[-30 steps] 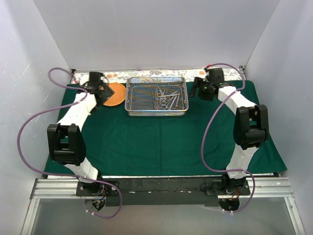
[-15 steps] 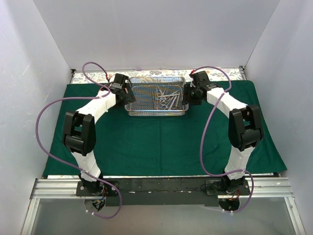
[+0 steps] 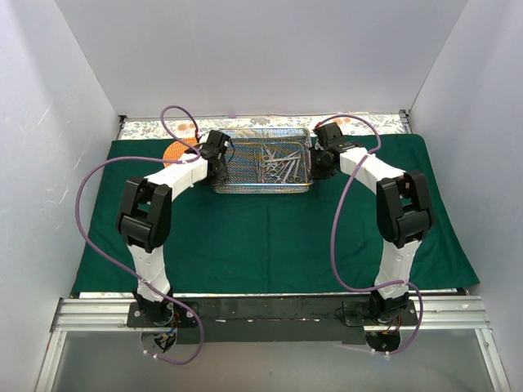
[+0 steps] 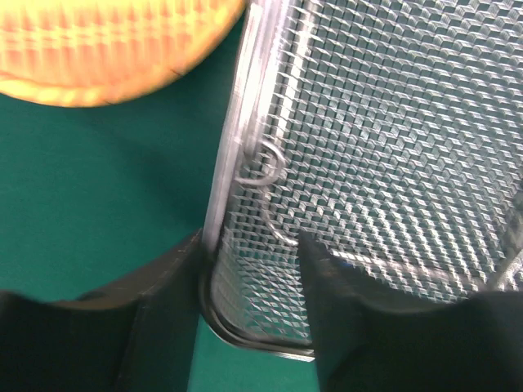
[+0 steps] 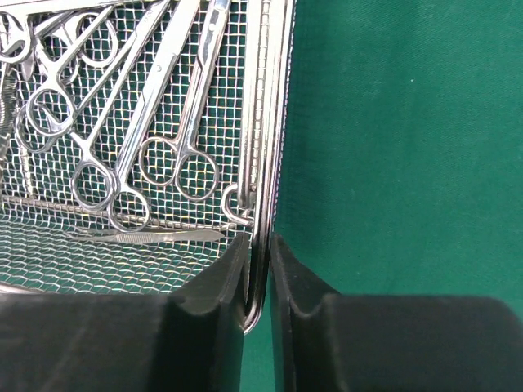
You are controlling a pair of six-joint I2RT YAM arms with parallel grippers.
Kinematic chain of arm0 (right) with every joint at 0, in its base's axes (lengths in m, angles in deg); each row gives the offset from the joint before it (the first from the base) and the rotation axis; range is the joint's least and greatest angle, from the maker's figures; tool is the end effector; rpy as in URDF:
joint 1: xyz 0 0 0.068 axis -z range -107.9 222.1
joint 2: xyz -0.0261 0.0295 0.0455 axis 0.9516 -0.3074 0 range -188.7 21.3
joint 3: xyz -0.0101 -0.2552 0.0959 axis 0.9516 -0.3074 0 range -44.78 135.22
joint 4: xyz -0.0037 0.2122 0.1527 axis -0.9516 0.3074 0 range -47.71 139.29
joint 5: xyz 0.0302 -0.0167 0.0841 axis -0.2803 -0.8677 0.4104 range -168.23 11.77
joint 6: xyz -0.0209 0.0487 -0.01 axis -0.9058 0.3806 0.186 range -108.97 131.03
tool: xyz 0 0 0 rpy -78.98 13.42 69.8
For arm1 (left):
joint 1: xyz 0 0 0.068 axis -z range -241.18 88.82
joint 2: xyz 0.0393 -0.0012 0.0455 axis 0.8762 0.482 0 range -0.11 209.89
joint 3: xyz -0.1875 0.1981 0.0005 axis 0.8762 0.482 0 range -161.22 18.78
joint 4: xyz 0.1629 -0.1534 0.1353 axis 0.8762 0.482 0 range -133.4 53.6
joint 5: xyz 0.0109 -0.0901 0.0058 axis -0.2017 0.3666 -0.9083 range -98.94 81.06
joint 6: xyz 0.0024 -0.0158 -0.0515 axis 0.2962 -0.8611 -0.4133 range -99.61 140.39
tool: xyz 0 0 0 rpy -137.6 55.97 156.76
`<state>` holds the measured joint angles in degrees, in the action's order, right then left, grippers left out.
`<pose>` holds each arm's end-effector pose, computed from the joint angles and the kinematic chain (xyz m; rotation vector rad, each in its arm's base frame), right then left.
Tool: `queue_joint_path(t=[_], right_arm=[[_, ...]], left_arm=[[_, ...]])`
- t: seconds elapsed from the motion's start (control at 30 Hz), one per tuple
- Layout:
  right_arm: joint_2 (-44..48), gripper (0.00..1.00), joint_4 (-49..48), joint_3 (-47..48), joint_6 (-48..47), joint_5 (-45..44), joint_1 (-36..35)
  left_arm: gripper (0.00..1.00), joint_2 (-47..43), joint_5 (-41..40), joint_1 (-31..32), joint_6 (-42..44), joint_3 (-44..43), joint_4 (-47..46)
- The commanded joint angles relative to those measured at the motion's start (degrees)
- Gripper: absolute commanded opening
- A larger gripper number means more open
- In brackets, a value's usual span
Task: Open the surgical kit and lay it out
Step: Move the container from the surgical kit.
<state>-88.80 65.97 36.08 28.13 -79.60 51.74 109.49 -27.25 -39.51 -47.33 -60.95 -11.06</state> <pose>0.3941 0.1453 0.2067 -0.0613 2.5099 0.2420 0.3769 -0.1378 0.1968 -1.1008 2.3284 -0.1529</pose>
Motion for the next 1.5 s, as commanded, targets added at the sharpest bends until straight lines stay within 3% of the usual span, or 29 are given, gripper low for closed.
queue_joint_path(t=[0.0,0.1,0.17,0.27,0.47,0.73,1.0,1.37,1.47], right_arm=[[0.2,0.13,0.0,1.4,-1.2,-1.6,-0.3],[0.5,0.08,0.0,1.7,-2.1,-2.4,-0.3],[0.9,0.05,0.0,2.2,-2.9,-3.5,-0.4],[1.7,0.01,0.7,2.9,-4.4,-7.1,-0.3],[4.8,0.01,1.0,0.9,-7.3,-15.7,0.9],[12.5,0.01,-4.1,-10.5,-10.7,-26.0,8.9],[16.8,0.01,-13.7,-17.1,-16.9,-28.9,18.5],[14.7,0.01,-21.4,-18.0,-28.8,-30.4,29.8],[14.7,0.01,-23.0,-18.9,-30.5,-30.3,32.6]], left_arm=[[0.4,0.7,-5.1,0.0,1.3,-3.0,-0.3],[0.25,1.7,-6.8,0.0,1.4,-3.9,0.1],[0.1,1.8,-6.8,0.2,1.8,-4.5,0.5],[0.0,1.0,-6.8,1.2,1.9,-5.7,0.7],[0.0,0.3,-4.2,5.1,0.6,-7.4,0.0],[0.01,2.7,-3.3,13.1,-0.6,-9.0,-3.2],[0.04,7.5,-2.3,20.0,0.9,-13.4,-9.1],[0.14,20.1,8.5,26.3,0.1,-28.6,-7.8],[0.17,20.7,12.1,27.5,-1.9,-28.7,-7.6]])
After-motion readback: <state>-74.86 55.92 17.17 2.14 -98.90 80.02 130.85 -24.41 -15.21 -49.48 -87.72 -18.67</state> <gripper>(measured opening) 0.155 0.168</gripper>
